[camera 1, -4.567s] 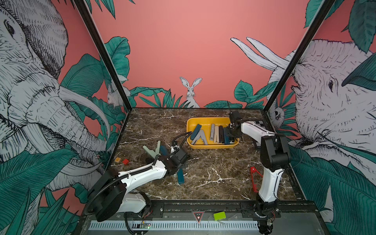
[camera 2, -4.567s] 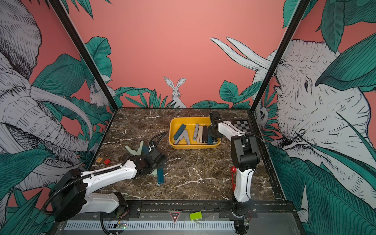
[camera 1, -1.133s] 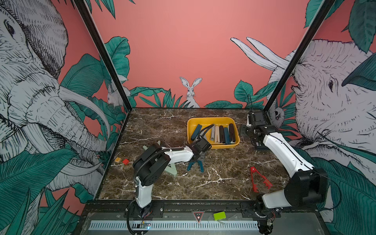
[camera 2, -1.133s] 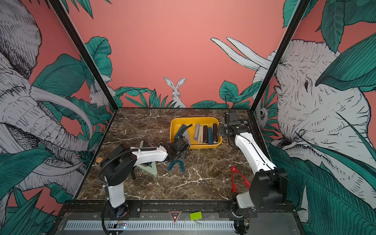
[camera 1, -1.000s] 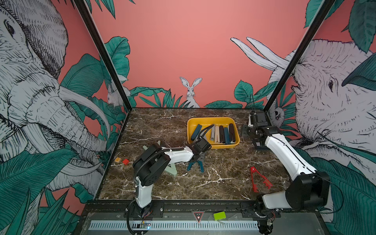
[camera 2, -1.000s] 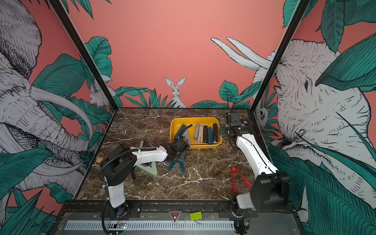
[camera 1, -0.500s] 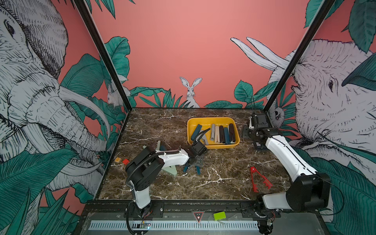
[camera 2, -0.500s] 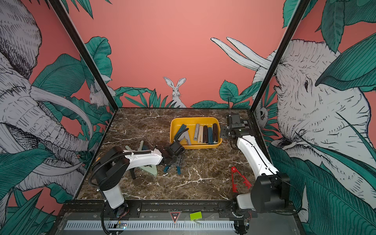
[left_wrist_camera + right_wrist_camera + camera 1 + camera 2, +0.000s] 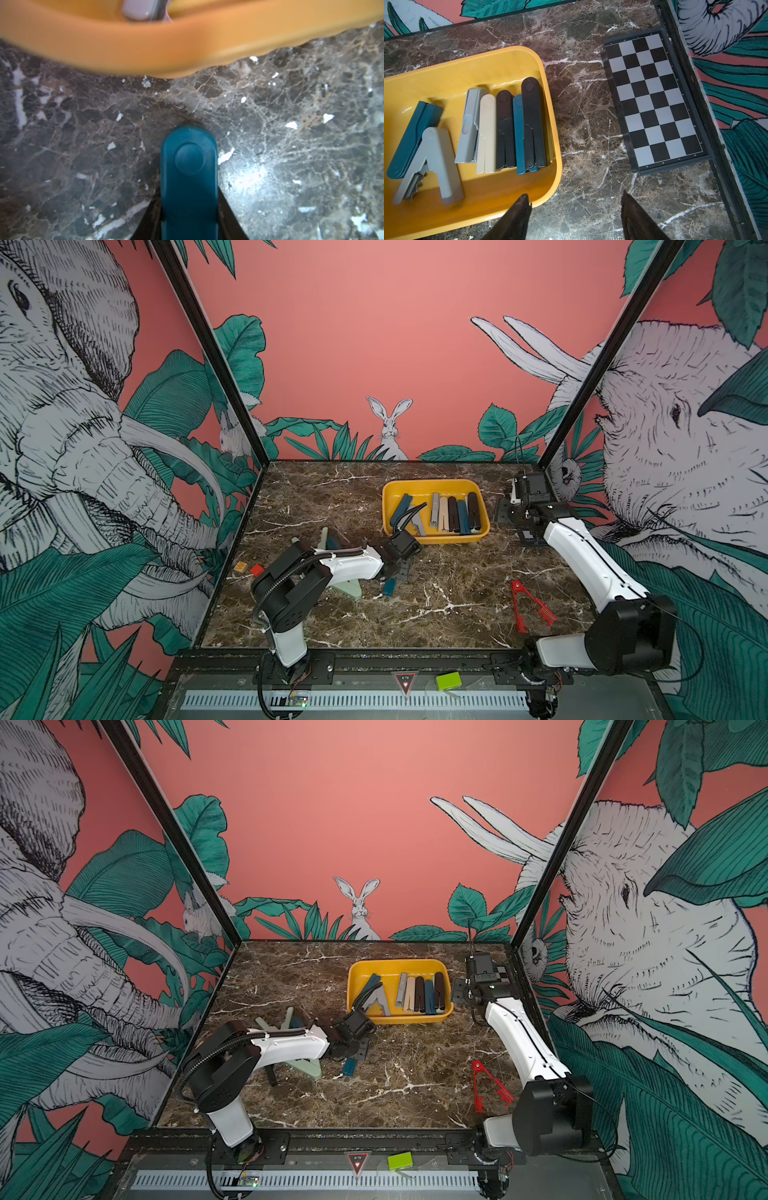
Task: Put the pruning pliers into the storage box
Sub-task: Pick up the pruning pliers from the center of the board, then place the pruning pliers in the storage box.
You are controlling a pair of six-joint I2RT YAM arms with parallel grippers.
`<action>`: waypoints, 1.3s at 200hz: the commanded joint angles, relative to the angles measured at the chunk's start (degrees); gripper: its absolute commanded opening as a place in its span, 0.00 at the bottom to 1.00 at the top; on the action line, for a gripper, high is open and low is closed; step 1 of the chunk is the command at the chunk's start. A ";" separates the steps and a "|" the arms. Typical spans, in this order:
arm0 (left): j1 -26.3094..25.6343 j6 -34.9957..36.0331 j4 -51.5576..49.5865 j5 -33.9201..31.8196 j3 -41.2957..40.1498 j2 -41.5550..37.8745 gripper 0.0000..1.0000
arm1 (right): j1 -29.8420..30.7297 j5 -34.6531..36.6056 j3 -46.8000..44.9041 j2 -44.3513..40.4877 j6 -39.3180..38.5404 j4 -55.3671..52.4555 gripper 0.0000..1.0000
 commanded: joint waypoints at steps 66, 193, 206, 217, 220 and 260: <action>-0.34 1.40 -3.56 -3.09 2.41 -17.94 0.00 | -4.27 -0.62 -4.54 -4.57 0.17 1.99 0.68; 4.50 9.70 -0.22 5.21 58.47 26.59 0.00 | -7.47 -4.92 -10.96 -6.44 1.37 6.89 0.68; 4.68 8.26 -1.65 6.57 65.83 32.39 0.00 | -7.92 -5.11 -11.60 -6.93 1.40 6.96 0.69; 4.75 6.63 -2.70 7.35 71.58 36.90 0.00 | -8.31 -5.25 -12.04 -7.27 1.42 7.13 0.69; 4.77 6.13 -2.76 7.69 72.92 38.03 0.00 | -8.48 -5.23 -12.09 -7.25 1.39 7.17 0.69; 4.86 0.99 -3.47 10.09 80.81 45.61 0.00 | -9.59 -6.05 -13.17 -7.18 1.30 7.71 0.69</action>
